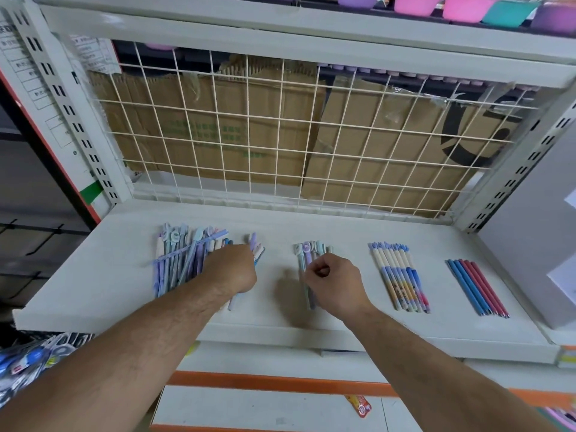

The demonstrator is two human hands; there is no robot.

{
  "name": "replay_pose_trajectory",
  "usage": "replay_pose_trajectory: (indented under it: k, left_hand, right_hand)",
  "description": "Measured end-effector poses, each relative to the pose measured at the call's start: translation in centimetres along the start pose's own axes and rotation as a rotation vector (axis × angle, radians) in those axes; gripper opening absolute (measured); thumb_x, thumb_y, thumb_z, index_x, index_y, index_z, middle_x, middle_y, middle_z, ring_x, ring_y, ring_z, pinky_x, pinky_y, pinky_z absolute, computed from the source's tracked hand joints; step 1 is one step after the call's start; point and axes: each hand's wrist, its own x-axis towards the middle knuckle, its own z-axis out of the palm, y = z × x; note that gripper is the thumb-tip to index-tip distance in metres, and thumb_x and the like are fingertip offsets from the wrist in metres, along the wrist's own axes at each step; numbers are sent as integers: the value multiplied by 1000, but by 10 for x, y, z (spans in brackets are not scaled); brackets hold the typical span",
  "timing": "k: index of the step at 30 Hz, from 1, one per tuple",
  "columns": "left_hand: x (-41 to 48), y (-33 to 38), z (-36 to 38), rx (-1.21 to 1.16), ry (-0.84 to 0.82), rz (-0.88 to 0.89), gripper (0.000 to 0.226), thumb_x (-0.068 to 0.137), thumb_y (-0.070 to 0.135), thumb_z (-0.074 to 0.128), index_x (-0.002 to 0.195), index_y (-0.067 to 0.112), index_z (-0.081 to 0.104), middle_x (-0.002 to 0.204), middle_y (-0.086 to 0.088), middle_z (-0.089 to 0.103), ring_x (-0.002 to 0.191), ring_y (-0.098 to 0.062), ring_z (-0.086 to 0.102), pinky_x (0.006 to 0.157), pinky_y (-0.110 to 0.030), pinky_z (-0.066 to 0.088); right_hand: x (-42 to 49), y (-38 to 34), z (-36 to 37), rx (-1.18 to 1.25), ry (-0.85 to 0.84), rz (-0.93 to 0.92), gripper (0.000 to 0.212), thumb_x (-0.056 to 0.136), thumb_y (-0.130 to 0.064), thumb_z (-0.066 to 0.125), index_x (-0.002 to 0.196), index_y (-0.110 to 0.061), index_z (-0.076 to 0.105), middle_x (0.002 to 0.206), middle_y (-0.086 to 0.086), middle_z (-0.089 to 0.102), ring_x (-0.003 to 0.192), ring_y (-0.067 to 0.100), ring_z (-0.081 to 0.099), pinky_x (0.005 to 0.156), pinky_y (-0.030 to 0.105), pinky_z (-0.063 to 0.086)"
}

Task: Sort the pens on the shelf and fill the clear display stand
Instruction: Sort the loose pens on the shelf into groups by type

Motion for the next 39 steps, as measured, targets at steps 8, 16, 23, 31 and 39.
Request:
replay_pose_trajectory:
  k: [8, 16, 23, 31, 39]
  left_hand:
    - [-3, 13, 7, 0, -14, 19, 49, 92, 12, 50, 137, 32, 44, 62, 2, 62, 90, -25, 64, 95, -41, 50]
    - [3, 22, -4, -559, -33, -58, 7, 93, 12, 51, 94, 6, 55, 74, -6, 54, 66, -20, 56, 52, -25, 35]
    - [-16, 68, -12, -1284, -248, -43, 15, 98, 8, 53, 84, 5, 55, 60, -6, 39, 45, -13, 33, 43, -21, 24]
    - [-28, 128, -6, -1274, -340, 60, 15, 98, 11, 55, 83, 10, 57, 60, -4, 47, 47, -11, 35, 41, -18, 27]
    - [-33, 193, 5, -1208, -359, 126, 14, 100, 15, 53, 87, 10, 55, 71, -9, 50, 50, -13, 39, 44, -21, 29]
  right_hand:
    - [-1, 5, -8, -9, -8, -9, 8, 86, -15, 65, 79, -19, 69, 70, -4, 69, 59, 7, 59, 59, 26, 53]
    - [-4, 10, -18, 18, -29, -23, 10, 87, -17, 67, 78, -22, 68, 69, -9, 68, 55, -3, 57, 56, 18, 46]
    - [-8, 11, -31, 66, -125, -19, 14, 92, -33, 71, 88, -19, 69, 63, -8, 68, 50, 3, 58, 58, 26, 50]
    - [-12, 26, -71, 169, -106, 56, 20, 91, -27, 76, 96, -11, 65, 80, 3, 73, 50, 6, 59, 45, 14, 41]
    - [-5, 68, -120, 76, 33, 155, 7, 90, -14, 69, 92, -9, 65, 73, 6, 69, 50, 12, 59, 47, 25, 46]
